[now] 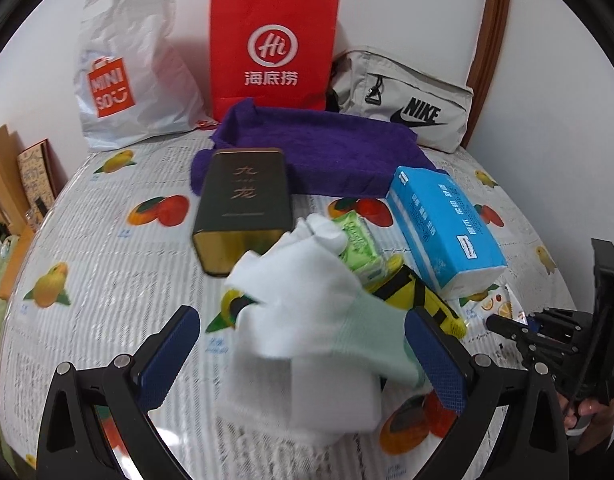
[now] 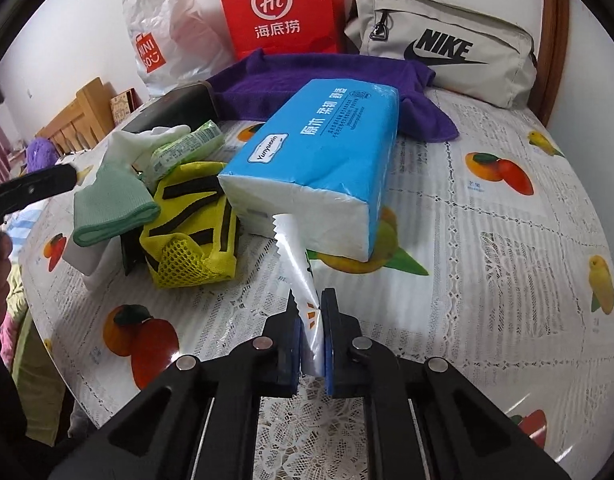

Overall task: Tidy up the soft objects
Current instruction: 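Grasp the white glove with the left gripper while the right gripper grasps the tomato-print snack packet, then lift the white glove with the left gripper while the right gripper lifts the snack packet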

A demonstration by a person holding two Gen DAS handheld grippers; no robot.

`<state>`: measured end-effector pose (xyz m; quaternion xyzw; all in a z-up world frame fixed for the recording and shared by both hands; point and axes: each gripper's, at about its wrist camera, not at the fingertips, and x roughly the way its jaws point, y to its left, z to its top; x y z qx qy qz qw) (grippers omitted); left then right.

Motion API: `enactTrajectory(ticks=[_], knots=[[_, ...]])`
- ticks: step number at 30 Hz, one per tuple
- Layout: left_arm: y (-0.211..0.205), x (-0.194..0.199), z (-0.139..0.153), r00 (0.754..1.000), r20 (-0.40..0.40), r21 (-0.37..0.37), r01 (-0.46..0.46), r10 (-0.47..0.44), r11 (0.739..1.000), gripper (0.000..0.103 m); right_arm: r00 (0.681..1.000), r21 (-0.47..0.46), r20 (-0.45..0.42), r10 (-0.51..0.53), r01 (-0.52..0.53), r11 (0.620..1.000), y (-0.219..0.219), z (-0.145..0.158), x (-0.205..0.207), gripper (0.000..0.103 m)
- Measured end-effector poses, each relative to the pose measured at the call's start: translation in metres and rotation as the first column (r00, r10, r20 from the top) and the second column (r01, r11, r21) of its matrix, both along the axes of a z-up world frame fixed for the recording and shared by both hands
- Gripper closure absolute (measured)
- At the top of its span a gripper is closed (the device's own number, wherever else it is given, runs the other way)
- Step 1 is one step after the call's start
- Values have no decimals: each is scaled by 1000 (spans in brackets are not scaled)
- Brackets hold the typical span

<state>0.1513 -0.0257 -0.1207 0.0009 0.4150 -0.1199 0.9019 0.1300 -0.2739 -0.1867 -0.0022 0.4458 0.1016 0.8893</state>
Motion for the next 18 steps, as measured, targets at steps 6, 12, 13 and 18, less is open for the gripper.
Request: enactTrajectory(ticks=[6, 12, 13, 18], knots=[[-17, 20, -16, 999, -30, 75, 24, -22, 997, 35, 1000, 9, 6, -15, 15, 1000, -5, 6, -1, 95], [-21, 16, -12, 997, -8, 78, 71, -71, 994, 68, 1000, 19, 8, -25, 25, 1000, -6, 13, -3, 95], [-19, 14, -9, 997, -2, 79, 71, -71, 994, 71, 1000, 17, 10, -24, 24, 1000, -5, 15, -3, 95], [5, 11, 5, 999, -11, -18, 46, -46, 999, 82, 1000, 23, 5, -31, 31, 999, -4, 18, -6, 95]])
